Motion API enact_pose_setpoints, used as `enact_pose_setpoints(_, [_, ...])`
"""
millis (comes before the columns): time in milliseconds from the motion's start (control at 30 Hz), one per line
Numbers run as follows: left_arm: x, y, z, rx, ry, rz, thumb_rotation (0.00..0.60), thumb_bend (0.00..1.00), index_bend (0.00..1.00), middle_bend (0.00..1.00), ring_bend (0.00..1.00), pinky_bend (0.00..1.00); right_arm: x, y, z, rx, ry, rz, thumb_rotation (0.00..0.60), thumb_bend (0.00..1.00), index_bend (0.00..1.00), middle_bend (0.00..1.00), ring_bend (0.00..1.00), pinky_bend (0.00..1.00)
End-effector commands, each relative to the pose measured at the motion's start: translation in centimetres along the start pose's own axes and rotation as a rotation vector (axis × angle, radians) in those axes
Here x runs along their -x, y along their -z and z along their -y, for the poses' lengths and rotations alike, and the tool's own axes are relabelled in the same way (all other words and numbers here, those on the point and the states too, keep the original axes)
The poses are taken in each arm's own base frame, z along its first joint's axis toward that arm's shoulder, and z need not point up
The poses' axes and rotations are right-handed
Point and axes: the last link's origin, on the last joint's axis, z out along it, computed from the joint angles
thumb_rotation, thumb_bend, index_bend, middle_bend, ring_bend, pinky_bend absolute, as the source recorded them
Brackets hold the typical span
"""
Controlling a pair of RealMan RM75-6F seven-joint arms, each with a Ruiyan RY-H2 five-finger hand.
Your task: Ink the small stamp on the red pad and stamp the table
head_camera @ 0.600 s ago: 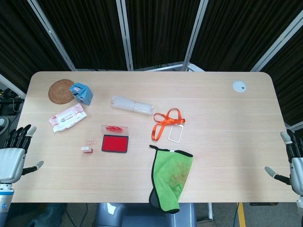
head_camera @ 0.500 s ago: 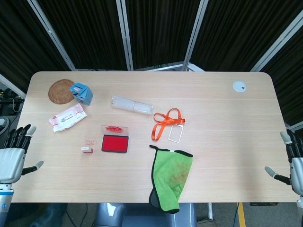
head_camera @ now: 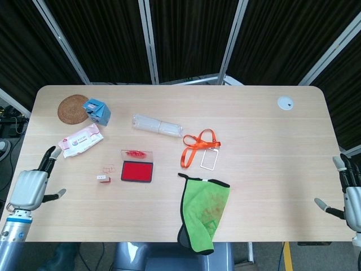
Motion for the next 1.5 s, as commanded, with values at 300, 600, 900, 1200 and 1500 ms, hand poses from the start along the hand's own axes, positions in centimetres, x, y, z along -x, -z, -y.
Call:
enact_pose_setpoints(300, [5.5, -6.2, -5.1, -0.043, 0.055, 0.207, 0.600, 0.25, 0.23, 0.19, 0.89, 0.91, 0.9, -0.4, -0.5, 0.023, 0.024, 0.032, 0.600, 0.00, 0.00, 0.00, 0.00, 0.00])
enact_pose_setpoints(600, [8.2, -7.3, -6.4, -0.055, 0.088, 0.233, 0.600, 0.30, 0.38, 0.35, 0.90, 0.92, 1.1, -0.5, -0.6, 0.035, 0.034, 0.039, 0.600, 0.00, 0.00, 0.00, 0.00, 0.00])
enact_pose_setpoints(900, [9.1, -7.6, -7.3, -0.048, 0.084, 0.229, 0.600, 0.29, 0.39, 0.39, 0.90, 0.92, 1.1, -0.7, -0.8, 0.049, 0.031, 0.045, 0.600, 0.00, 0.00, 0.00, 0.00, 0.00])
enact_pose_setpoints(1200, [9.4, -7.1, -7.0, -0.057, 0.103, 0.248, 0.600, 0.29, 0.40, 0.41, 0.90, 0.92, 1.2, -0.7, -0.9, 0.052, 0.025, 0.050, 0.600, 0.00, 0.00, 0.00, 0.00, 0.00])
enact_pose_setpoints(1500, [9.6, -7.4, -7.1, -0.070, 0.112, 0.247, 0.600, 0.29, 0.40, 0.46, 0.90, 0.92, 1.2, -0.7, -0.9, 0.055, 0.027, 0.053, 0.600, 0.00, 0.00, 0.00, 0.00, 0.00])
